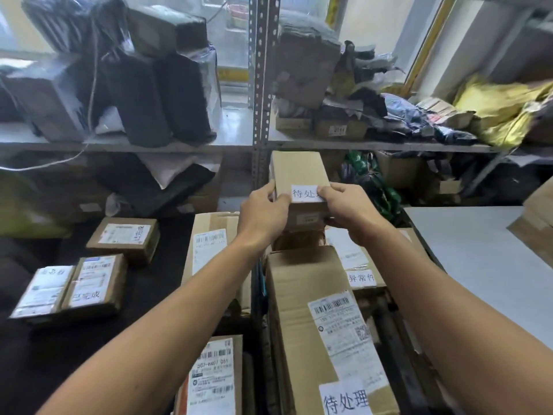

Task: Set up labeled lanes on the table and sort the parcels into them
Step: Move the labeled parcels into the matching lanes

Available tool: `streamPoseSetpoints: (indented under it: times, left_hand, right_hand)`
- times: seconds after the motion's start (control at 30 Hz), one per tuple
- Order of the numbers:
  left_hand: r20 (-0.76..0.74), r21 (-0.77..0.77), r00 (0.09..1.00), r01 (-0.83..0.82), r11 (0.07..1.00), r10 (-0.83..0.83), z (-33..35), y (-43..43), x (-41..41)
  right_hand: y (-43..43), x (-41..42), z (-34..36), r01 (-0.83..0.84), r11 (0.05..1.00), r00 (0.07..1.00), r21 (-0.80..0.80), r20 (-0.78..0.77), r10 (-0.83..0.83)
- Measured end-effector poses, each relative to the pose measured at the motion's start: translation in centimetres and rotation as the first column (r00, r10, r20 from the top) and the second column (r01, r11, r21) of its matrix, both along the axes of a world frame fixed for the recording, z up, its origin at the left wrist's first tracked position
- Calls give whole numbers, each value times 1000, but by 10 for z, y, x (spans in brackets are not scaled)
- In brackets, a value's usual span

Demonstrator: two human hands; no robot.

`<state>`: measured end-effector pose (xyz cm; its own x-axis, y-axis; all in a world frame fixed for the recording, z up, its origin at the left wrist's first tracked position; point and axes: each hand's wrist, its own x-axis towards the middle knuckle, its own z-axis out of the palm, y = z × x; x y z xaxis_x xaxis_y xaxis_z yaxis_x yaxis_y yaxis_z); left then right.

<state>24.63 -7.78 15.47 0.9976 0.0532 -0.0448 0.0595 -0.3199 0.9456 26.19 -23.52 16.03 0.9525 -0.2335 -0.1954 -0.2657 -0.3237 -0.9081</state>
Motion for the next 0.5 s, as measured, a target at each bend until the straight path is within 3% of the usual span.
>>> streamPoseSetpoints:
  times: [0.27, 0.5]
  left_hand:
    - [6, 58, 1000, -4, 998, 3, -13, -8, -2]
    - [8, 75, 1000, -31, 997, 30, -10, -9, 2]
  right_hand:
    - [-8, -4, -14, -32, 999, 999, -4, 13, 32]
    - [-10, -6, -7, -80, 991, 996, -108, -46, 76]
